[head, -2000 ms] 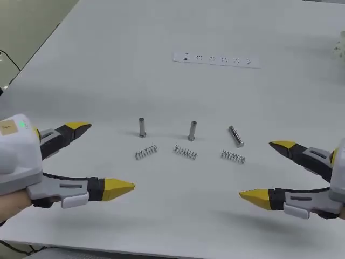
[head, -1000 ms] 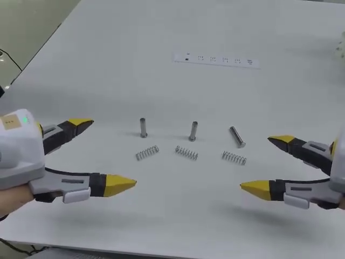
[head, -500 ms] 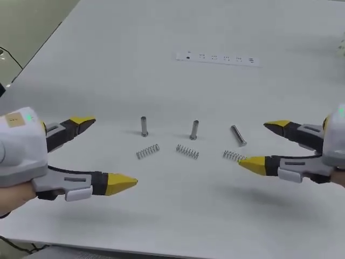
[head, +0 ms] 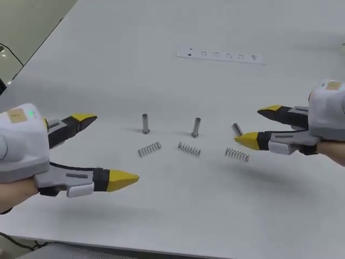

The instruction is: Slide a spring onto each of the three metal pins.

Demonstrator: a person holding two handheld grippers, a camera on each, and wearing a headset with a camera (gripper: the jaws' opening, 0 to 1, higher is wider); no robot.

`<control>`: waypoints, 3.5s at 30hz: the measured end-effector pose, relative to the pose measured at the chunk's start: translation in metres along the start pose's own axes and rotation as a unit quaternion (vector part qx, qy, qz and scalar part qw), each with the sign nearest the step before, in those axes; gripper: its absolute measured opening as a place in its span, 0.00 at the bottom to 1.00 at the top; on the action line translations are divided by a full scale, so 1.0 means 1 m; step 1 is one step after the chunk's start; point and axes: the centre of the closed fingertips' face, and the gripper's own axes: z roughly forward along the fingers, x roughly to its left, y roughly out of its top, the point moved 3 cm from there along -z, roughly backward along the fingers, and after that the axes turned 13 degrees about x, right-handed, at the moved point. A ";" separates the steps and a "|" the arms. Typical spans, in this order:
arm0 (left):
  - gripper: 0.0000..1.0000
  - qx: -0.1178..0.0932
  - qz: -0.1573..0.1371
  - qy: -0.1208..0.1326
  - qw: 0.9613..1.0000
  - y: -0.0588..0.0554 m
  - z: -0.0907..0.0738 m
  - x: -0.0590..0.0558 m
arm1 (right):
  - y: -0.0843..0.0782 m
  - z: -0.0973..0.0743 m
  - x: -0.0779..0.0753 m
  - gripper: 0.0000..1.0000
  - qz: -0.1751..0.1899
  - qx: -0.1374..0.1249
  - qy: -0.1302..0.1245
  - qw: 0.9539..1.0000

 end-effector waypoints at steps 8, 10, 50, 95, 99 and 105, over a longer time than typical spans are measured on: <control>0.97 0.002 0.001 -0.001 1.000 -0.001 0.000 -0.001 | 0.003 0.017 -0.013 0.41 0.028 0.041 0.003 0.999; 0.97 0.001 0.000 0.000 1.000 0.000 0.000 0.000 | 0.001 0.021 -0.016 0.39 0.041 0.051 0.005 0.998; 0.96 -0.001 -0.007 0.000 1.000 -0.002 0.000 0.002 | -0.023 0.063 -0.047 0.14 0.167 0.209 -0.017 0.963; 0.95 0.001 -0.008 0.002 1.000 -0.004 0.002 0.003 | -0.029 0.061 -0.043 0.05 0.136 0.212 -0.025 0.968; 0.95 0.001 -0.006 0.002 1.000 -0.003 0.003 0.004 | -0.028 0.056 -0.045 0.05 0.136 0.196 -0.027 0.971; 0.95 0.000 -0.006 0.003 1.000 -0.001 0.003 0.004 | -0.024 0.049 -0.044 0.05 0.129 0.177 -0.031 0.975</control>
